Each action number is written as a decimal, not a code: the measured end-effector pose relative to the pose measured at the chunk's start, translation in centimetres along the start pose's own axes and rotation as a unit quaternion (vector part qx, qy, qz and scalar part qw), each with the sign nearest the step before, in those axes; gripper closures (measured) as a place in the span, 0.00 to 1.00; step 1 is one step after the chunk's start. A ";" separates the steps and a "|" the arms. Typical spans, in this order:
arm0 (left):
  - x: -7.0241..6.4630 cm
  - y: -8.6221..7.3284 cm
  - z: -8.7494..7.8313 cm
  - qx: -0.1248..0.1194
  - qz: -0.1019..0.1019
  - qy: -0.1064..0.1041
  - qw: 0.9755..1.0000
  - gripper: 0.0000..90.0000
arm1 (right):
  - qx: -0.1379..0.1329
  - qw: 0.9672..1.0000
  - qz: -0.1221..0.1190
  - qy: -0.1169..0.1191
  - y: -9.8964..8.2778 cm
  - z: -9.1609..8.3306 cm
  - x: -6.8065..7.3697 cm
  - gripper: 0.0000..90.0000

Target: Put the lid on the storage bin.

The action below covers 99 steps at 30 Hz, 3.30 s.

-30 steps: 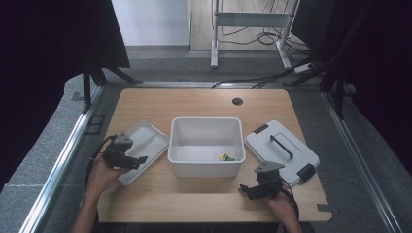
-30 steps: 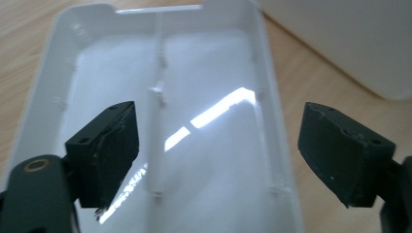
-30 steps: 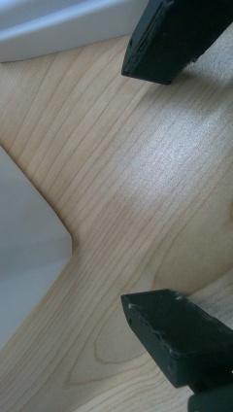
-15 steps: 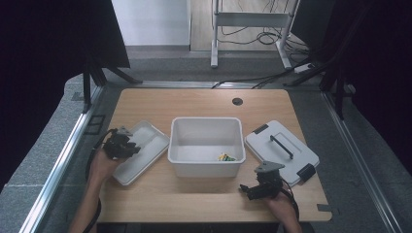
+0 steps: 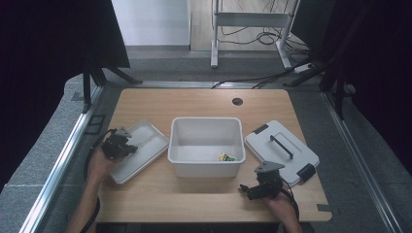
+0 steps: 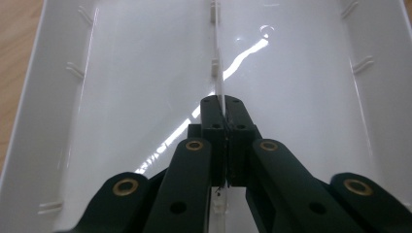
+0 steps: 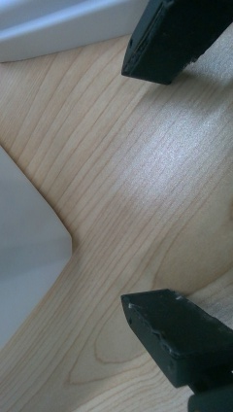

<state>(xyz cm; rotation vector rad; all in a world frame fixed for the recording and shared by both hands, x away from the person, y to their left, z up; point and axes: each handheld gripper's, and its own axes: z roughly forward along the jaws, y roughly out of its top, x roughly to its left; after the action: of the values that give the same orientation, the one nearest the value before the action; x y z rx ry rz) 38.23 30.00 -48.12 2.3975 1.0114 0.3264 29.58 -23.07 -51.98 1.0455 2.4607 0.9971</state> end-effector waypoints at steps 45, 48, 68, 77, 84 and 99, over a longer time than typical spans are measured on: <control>-2.2 10.3 -11.6 -0.061 0.233 -0.128 0.962 0.99 | 0.001 1.000 0.000 0.000 0.0 0.0 0.0 0.00; -3.0 11.7 -10.9 -0.059 0.246 -0.135 0.958 0.99 | 0.001 1.000 0.000 0.000 0.0 0.0 0.0 0.00; -8.9 19.5 -5.3 -0.063 0.317 -0.184 0.928 0.99 | 0.000 1.000 -0.001 -0.001 0.0 0.0 0.0 0.00; -11.7 22.0 -2.3 -0.060 0.333 -0.203 0.919 0.99 | 0.000 1.000 -0.001 -0.001 0.0 0.0 0.0 0.00; -13.2 22.7 0.0 -0.051 0.337 -0.207 0.917 0.99 | 0.000 1.000 -0.001 -0.001 0.0 0.0 0.0 0.00; -13.5 21.6 2.4 -0.025 0.326 -0.211 0.921 0.99 | 0.001 1.000 -0.001 0.000 0.0 0.0 0.0 0.00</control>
<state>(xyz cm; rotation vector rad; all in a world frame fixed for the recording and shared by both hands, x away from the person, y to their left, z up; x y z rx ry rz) 42.75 6.62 -38.71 2.5365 -0.0055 0.0463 29.59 -23.10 -51.97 1.0422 2.4634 0.9949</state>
